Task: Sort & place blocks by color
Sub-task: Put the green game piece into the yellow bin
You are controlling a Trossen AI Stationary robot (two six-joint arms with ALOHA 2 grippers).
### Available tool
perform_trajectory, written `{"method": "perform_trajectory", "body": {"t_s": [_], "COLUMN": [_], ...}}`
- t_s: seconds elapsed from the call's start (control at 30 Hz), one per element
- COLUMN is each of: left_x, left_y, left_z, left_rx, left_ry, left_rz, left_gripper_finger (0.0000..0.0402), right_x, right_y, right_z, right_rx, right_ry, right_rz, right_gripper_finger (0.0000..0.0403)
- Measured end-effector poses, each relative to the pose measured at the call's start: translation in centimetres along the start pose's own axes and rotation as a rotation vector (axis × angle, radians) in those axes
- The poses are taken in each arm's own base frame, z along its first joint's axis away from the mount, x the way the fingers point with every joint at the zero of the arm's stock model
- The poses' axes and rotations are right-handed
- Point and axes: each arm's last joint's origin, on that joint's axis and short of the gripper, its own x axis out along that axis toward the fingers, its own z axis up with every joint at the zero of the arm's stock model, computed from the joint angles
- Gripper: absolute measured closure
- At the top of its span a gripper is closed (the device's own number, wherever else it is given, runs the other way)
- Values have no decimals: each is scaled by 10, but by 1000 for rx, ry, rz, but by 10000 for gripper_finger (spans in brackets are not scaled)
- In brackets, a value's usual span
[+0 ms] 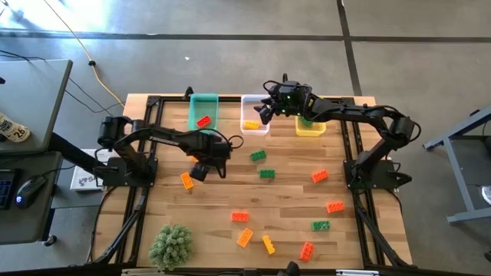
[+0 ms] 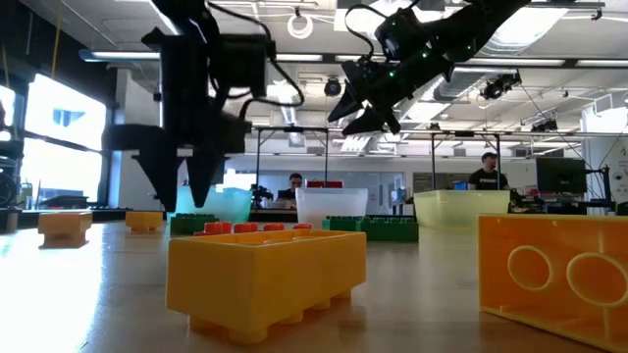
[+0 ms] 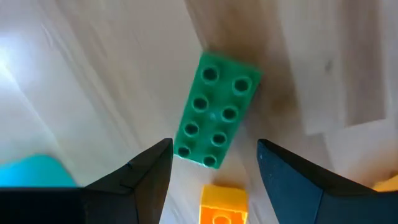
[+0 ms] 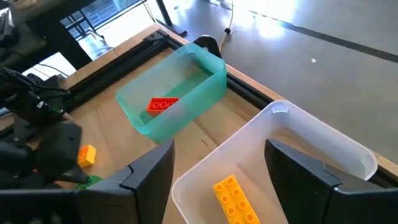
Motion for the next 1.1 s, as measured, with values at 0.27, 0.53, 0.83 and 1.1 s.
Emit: {"method": "perform_trajectory", "body": {"t_s": [0.27, 0.53, 0.83, 1.1], "left_x": [25, 25, 25, 24], "left_y": [10, 9, 11, 11], "left_z": [2, 6, 5, 5], "left_rx": [-20, -14, 7, -16], "left_ry": [76, 35, 26, 29], "left_rz": [6, 3, 0, -1], "left_gripper_finger": [179, 222, 252, 236], "right_x": [0, 0, 1, 1], "right_y": [4, 5, 6, 10], "right_z": [-2, -4, -5, -6], "right_rx": [-6, 12, 59, 56], "right_ry": [10, 29, 33, 36], "right_rz": [10, 8, 10, 17], "right_gripper_finger": [165, 165, 165, 165]}}
